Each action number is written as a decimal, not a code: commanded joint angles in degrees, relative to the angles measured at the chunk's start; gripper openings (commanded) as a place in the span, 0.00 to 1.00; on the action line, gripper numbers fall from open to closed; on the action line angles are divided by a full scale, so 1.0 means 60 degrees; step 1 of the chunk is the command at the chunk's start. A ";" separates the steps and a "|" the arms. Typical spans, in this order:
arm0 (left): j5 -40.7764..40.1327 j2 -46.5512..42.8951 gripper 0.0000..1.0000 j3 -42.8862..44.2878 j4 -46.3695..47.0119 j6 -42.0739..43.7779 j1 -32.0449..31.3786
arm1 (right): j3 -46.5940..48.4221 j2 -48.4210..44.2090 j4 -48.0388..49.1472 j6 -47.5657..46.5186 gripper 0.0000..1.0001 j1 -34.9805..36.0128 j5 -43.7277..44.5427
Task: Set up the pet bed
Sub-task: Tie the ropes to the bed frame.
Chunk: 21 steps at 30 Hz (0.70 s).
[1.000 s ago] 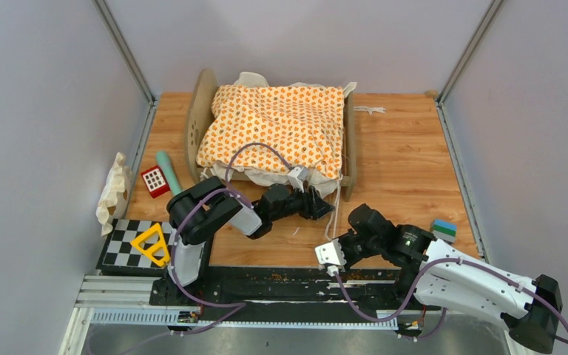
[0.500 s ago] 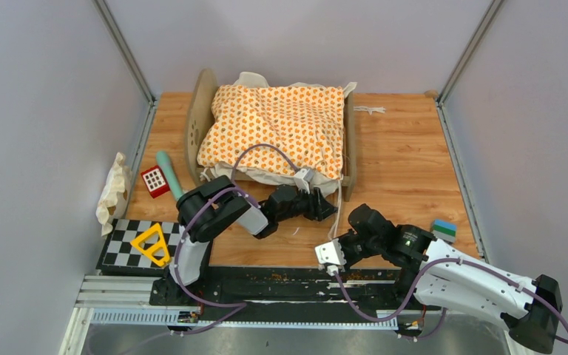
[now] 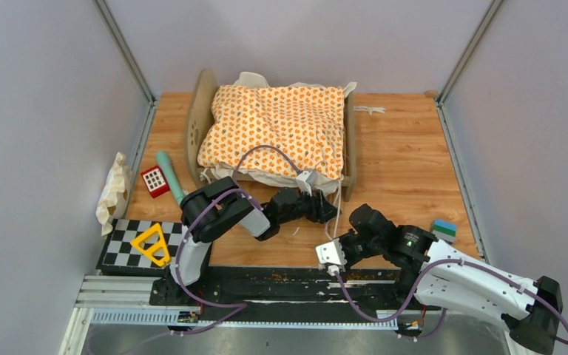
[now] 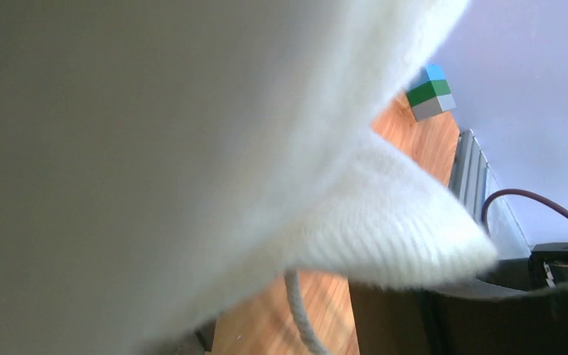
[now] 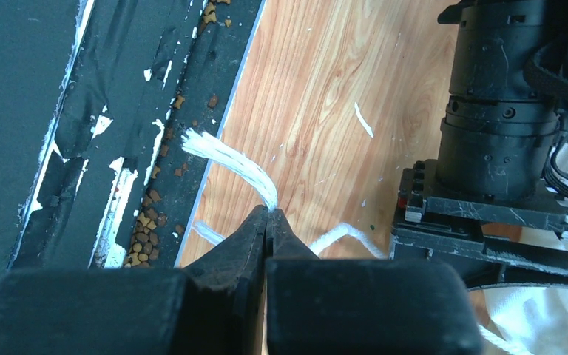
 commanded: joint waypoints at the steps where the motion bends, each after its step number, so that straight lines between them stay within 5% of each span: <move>1: 0.0186 -0.0176 0.65 -0.0411 0.1110 -0.0365 -0.0083 | -0.0087 -0.0052 0.0115 0.0119 0.00 -0.0047 -0.0300; 10: 0.0296 0.0054 0.55 -0.0145 0.0620 -0.0148 -0.0170 | -0.0115 -0.0022 0.0253 0.0163 0.00 -0.0056 -0.0350; 21: 0.0842 0.0222 0.12 0.0004 0.1131 -0.0222 -0.0169 | -0.0037 -0.0015 0.0444 0.0373 0.00 -0.0048 -0.0453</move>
